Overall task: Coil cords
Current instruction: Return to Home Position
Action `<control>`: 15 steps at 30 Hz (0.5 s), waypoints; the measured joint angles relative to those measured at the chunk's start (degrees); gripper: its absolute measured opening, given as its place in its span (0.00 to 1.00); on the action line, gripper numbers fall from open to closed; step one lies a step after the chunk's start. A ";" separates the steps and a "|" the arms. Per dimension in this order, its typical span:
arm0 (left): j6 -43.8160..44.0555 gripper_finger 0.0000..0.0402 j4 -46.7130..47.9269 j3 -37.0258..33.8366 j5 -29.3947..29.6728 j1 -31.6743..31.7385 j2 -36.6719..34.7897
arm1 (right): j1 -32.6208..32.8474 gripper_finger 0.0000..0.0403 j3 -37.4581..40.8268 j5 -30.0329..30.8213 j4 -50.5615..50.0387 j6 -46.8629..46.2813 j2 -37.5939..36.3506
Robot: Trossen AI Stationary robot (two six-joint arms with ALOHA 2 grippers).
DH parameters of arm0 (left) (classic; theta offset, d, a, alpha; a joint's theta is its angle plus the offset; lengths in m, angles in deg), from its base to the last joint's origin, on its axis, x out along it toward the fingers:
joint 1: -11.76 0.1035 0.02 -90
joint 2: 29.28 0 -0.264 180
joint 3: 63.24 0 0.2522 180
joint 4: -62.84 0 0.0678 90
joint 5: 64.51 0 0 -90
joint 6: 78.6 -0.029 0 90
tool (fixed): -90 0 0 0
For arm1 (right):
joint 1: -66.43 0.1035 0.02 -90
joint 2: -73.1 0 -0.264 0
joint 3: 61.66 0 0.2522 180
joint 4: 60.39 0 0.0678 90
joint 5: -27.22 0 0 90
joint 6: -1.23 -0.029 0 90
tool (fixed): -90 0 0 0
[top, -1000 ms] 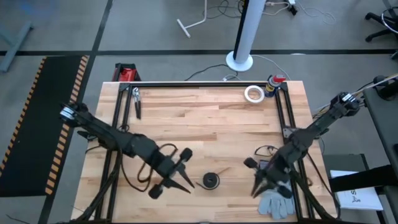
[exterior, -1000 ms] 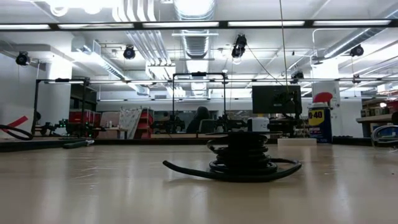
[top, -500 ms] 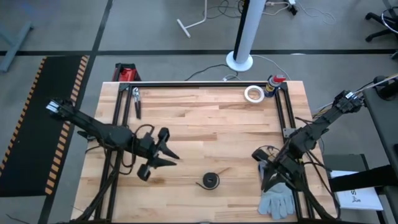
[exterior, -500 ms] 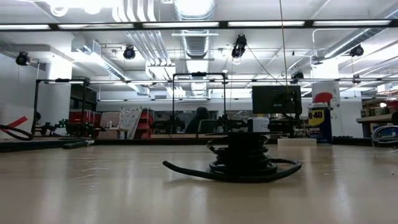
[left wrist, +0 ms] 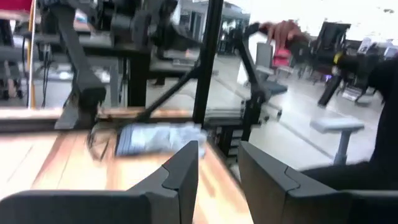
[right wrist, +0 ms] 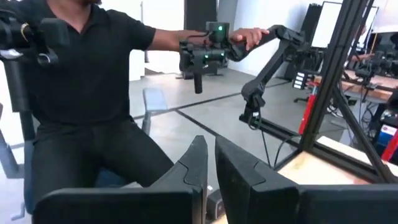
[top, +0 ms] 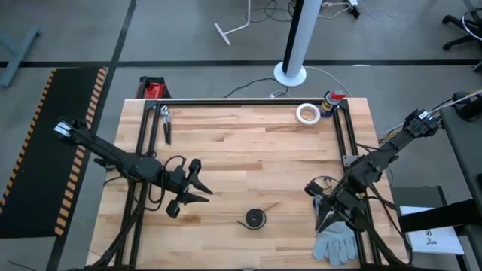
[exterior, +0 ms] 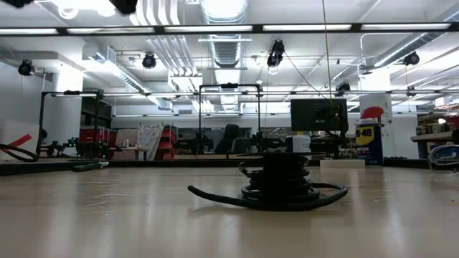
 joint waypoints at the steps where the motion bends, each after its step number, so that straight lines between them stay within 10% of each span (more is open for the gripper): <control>1: 0.02 0.26 -0.12 -1.78 0.00 0.00 -0.68 | 0.00 0.06 0.69 0.00 0.27 0.00 -0.53; 15: 0.00 0.20 1.85 -23.24 0.00 0.07 -9.10 | 0.02 0.06 16.58 -0.04 0.17 -0.02 -12.68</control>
